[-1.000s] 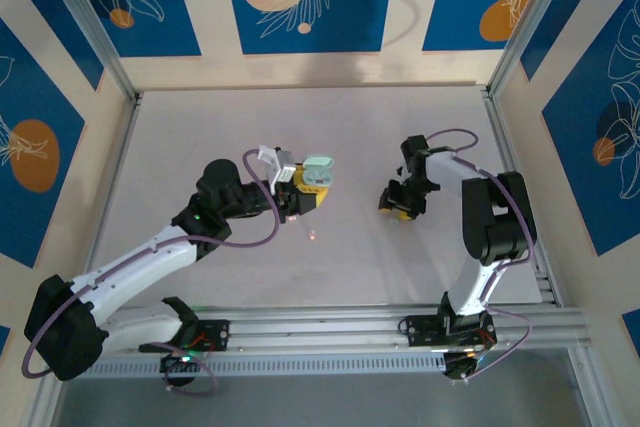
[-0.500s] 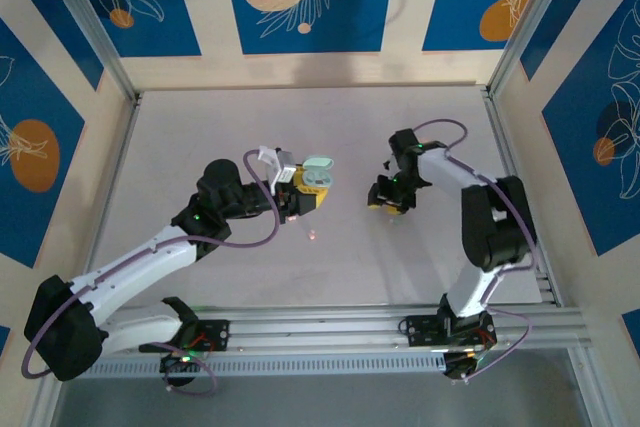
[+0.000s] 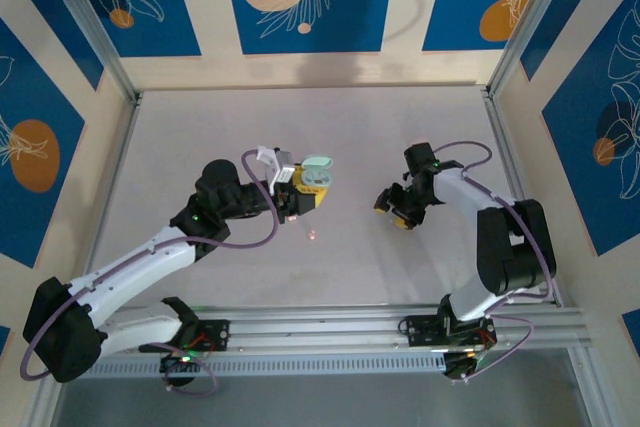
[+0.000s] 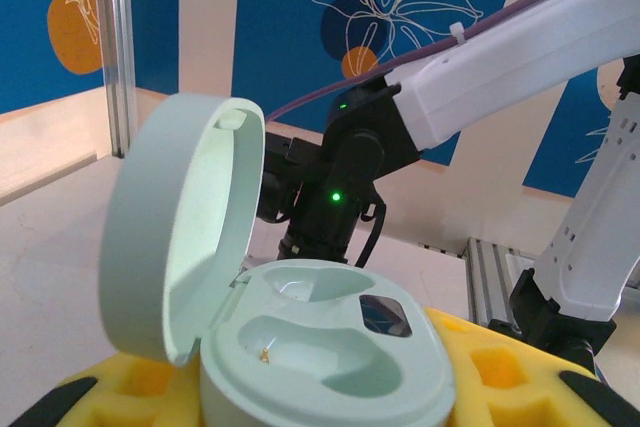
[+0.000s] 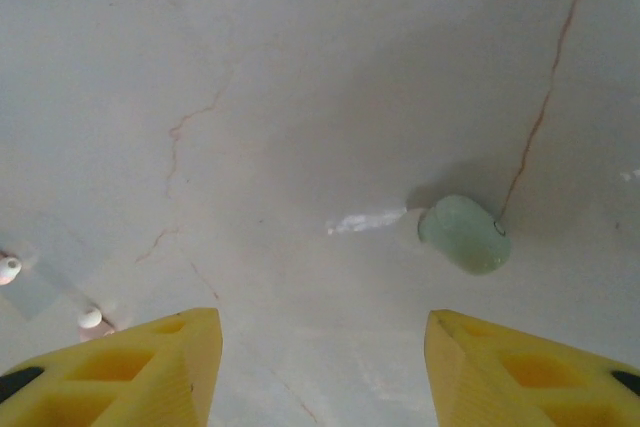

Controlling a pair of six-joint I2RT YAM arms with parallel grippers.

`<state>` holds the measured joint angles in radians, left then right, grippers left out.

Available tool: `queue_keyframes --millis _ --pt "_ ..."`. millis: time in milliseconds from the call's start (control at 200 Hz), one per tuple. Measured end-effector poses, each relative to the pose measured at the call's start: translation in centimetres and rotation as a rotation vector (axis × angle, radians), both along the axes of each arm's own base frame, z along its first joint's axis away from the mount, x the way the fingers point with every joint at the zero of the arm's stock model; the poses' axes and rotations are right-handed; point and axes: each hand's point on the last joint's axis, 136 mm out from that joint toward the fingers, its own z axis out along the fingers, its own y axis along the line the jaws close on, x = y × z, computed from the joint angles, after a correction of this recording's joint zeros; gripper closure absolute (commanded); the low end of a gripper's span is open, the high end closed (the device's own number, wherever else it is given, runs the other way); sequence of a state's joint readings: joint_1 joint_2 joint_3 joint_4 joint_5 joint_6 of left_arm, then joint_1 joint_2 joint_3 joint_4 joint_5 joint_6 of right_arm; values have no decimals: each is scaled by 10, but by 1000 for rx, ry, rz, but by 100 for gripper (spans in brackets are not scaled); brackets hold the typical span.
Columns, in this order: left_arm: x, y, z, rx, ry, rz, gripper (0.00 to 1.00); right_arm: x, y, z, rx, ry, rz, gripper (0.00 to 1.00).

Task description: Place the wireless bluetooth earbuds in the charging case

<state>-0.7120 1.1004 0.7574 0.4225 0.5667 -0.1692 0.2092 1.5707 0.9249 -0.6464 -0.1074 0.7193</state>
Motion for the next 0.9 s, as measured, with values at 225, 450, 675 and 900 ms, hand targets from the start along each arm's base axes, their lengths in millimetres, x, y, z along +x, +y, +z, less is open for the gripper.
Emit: queue_keyframes --millis 225,450,675,900 --pt "0 0 0 1 -2 1 63 -1 -1 -10 -8 30 -7 42" --pt "1 0 0 1 -2 3 63 -2 -3 -16 -24 46 -9 42" --pt "1 0 0 2 -2 3 63 1 -9 -19 -57 41 -10 42" --pt "1 0 -1 4 1 4 63 14 -13 -14 -82 3 -2 44"
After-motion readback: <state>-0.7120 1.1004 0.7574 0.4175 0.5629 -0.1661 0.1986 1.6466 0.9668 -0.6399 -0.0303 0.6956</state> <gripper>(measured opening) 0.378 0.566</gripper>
